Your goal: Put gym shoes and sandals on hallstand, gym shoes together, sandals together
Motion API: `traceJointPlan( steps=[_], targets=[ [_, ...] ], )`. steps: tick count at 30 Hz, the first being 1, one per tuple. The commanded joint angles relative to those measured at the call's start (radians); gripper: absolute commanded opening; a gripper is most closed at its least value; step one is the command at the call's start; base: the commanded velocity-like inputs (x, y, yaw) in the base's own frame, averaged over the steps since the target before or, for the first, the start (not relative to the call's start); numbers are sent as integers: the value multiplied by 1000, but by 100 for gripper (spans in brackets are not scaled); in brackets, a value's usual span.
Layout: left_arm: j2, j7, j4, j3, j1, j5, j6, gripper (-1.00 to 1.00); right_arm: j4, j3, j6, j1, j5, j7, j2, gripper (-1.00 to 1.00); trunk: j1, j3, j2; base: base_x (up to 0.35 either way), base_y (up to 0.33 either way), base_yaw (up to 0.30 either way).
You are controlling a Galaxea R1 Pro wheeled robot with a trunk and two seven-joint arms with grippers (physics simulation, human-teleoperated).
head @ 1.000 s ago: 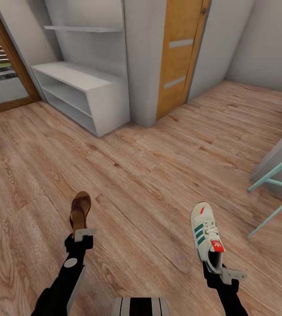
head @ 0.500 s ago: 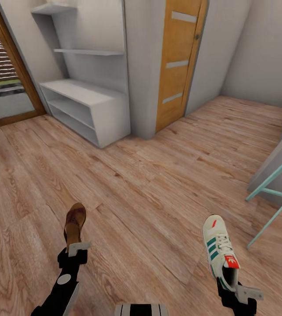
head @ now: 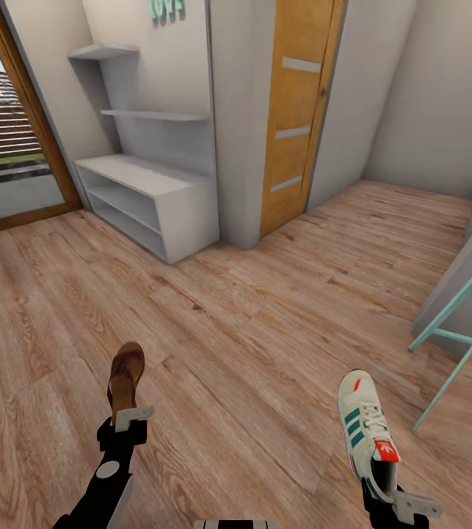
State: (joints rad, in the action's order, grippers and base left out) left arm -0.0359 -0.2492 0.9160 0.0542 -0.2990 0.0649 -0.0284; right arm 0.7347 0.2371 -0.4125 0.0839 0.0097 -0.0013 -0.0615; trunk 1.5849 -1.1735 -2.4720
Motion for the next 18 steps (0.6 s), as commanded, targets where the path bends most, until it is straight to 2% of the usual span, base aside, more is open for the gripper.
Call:
traceJointPlan(
  steps=[1, 18],
  targets=[
    [-1, -1, 0, 2, 0, 9, -4, -100, -3, 1, -3, 0, 1, 0, 0, -100, -4, 4, 7, 0, 0, 0],
    [1, -1, 0, 3, 9, 10, -2, -100, -10, 0, -3, 0, 1, 0, 2, -100, -69, 83, 126, 0, 0, 0]
  ],
)
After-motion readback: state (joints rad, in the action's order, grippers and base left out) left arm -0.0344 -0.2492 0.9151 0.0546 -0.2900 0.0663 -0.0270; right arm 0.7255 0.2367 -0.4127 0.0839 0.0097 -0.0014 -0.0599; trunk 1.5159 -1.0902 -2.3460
